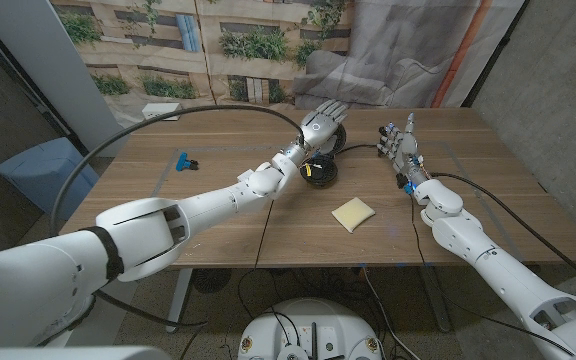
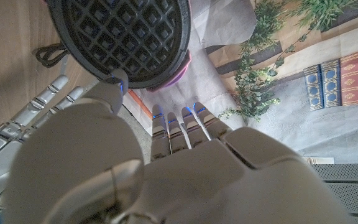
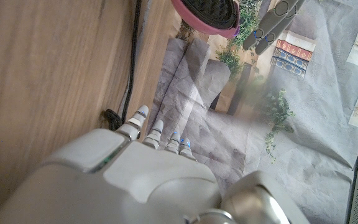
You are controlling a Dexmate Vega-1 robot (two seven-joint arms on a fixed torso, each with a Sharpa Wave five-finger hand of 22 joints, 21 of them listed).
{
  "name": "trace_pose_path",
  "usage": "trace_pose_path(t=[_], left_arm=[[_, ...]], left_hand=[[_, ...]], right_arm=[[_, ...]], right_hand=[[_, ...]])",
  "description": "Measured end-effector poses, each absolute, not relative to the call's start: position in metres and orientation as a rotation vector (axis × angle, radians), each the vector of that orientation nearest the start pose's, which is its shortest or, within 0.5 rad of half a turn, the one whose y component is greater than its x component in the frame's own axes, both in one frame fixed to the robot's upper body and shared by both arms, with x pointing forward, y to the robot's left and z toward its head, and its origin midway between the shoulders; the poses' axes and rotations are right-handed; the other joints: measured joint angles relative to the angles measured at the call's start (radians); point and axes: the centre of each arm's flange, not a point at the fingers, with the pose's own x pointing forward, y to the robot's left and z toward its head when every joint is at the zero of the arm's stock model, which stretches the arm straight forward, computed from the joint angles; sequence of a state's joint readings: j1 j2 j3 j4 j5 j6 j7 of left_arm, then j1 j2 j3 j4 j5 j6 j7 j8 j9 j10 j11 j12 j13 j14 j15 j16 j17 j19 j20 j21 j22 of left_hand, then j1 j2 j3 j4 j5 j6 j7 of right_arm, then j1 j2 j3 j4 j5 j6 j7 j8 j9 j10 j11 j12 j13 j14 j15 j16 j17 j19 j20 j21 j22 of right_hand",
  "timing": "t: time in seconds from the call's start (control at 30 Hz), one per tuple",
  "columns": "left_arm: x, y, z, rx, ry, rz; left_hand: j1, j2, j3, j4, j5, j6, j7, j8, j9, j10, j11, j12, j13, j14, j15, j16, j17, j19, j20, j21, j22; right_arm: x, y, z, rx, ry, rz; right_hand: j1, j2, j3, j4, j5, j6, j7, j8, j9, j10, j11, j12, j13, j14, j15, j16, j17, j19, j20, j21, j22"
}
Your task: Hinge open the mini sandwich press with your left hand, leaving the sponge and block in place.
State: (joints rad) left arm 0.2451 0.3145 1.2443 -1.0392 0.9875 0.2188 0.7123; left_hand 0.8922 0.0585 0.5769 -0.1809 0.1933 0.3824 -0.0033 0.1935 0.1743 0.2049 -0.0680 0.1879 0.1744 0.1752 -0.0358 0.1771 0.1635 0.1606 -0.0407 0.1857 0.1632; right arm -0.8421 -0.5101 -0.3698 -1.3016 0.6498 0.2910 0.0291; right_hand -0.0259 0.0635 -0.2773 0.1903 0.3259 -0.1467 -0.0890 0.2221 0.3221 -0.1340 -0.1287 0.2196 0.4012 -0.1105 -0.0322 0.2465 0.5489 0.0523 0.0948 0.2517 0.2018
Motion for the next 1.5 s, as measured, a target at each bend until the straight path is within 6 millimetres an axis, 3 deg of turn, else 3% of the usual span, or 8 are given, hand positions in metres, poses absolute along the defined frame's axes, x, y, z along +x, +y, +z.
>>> trace_pose_path(t=[0.83, 1.07, 1.13, 1.5], left_arm=[[0.621, 0.058, 0.051, 1.688, -1.287, 0.376], [0.622, 0.066, 0.052, 1.656, -1.237, 0.347], [0.616, 0.079, 0.058, 1.618, -1.221, 0.361], [0.610, 0.102, 0.066, 1.533, -1.160, 0.320]], left_hand=[[0.000, 0.000, -0.018, 0.004, 0.000, 0.000, 0.000, -0.005, 0.000, -0.009, -0.002, 0.000, 0.000, 0.000, 0.000, -0.004, 0.000, 0.000, 0.000, -0.005, 0.000], [0.000, 0.000, -0.022, 0.008, 0.000, -0.004, 0.004, -0.005, 0.000, -0.009, -0.002, 0.000, 0.000, 0.000, 0.000, -0.004, 0.000, 0.000, 0.000, -0.004, 0.000], [0.000, 0.000, -0.024, 0.011, 0.000, -0.004, 0.004, -0.005, 0.000, -0.009, -0.002, 0.000, 0.000, 0.000, 0.000, -0.004, 0.000, 0.000, 0.000, -0.004, 0.000], [-0.031, 0.009, -0.051, 0.023, -0.005, -0.029, 0.012, -0.013, 0.000, -0.020, 0.009, 0.000, 0.000, -0.004, 0.004, -0.004, 0.000, 0.000, 0.000, -0.004, 0.000]], right_arm=[[0.652, -0.290, -0.028, 0.042, -0.594, 0.206], [0.652, -0.290, -0.028, 0.042, -0.593, 0.206], [0.652, -0.290, -0.028, 0.042, -0.593, 0.206], [0.652, -0.290, -0.028, 0.042, -0.593, 0.206]], right_hand=[[0.000, 0.000, 0.000, 0.000, 0.000, 0.000, 0.000, 0.000, 0.000, 0.000, 0.000, 0.000, 0.000, 0.000, 0.000, 0.000, 0.000, 0.000, 0.000, 0.000, 0.000], [0.000, 0.000, 0.000, 0.000, 0.000, 0.000, 0.000, 0.000, 0.000, 0.000, 0.000, 0.000, 0.000, 0.000, 0.000, 0.000, 0.000, 0.000, 0.000, 0.000, 0.000], [0.000, 0.000, 0.000, 0.000, 0.000, 0.000, 0.000, 0.000, 0.000, 0.000, 0.000, 0.000, 0.000, 0.000, 0.000, 0.000, 0.000, 0.000, 0.000, 0.000, 0.000], [0.000, 0.000, 0.000, 0.000, 0.000, 0.000, 0.000, 0.000, 0.000, 0.000, 0.000, 0.000, 0.000, 0.000, 0.000, 0.000, 0.000, 0.000, 0.000, 0.000, 0.000]])
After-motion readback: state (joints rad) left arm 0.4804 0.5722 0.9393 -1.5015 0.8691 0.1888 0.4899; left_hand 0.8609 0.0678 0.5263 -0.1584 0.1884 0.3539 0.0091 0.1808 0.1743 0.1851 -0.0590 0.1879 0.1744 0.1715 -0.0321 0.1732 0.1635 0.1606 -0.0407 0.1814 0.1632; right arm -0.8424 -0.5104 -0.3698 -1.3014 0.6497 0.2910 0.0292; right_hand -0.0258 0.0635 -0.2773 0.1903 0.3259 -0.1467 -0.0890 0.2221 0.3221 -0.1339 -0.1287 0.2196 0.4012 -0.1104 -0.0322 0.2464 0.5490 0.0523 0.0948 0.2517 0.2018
